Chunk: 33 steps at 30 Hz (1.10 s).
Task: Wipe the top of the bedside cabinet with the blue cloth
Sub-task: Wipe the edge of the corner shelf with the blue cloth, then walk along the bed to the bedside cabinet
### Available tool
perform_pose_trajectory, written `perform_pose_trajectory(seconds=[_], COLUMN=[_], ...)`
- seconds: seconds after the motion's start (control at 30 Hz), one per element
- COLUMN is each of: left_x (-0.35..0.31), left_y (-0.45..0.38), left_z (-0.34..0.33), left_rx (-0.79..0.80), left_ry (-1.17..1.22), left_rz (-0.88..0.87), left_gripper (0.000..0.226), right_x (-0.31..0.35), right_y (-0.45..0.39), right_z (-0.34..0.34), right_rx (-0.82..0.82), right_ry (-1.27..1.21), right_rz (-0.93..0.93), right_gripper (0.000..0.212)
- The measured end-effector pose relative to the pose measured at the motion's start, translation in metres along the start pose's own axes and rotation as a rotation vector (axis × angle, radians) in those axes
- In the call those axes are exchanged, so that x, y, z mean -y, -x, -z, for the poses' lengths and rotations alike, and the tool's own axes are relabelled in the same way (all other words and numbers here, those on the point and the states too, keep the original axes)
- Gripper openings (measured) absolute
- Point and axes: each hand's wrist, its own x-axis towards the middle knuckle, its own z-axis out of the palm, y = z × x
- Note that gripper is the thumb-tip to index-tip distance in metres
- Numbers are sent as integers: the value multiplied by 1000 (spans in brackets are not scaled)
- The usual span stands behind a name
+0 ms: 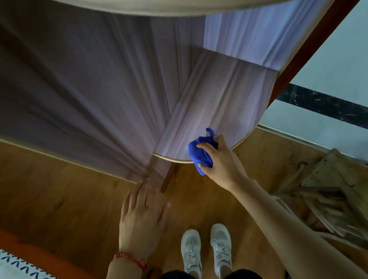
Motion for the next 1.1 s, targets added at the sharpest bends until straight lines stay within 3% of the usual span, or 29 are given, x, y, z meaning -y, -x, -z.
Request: perform_pose_trajectory(seconds=[0.13,0.27,0.4,0.8,1.1], left_x=[2,0,0,-50,-81], left_y=[34,66,96,204,324], left_z=[20,42,53,41,4], left_rx=[-38,-32,-77,-298,-408], left_ry=[-38,-21,-16,168,275], left_rz=[17,67,154,686,1067], left_gripper=[48,74,77,74,76], right_x=[36,61,77,116,181], right_y=[39,64,73,93,161], right_z=[41,68,86,102,66], right_rx=[-8,18,52,269,460], right_ry=[25,45,63,175,196], right_rz=[75,121,191,629,1008], right_gripper=[45,46,47,44,40])
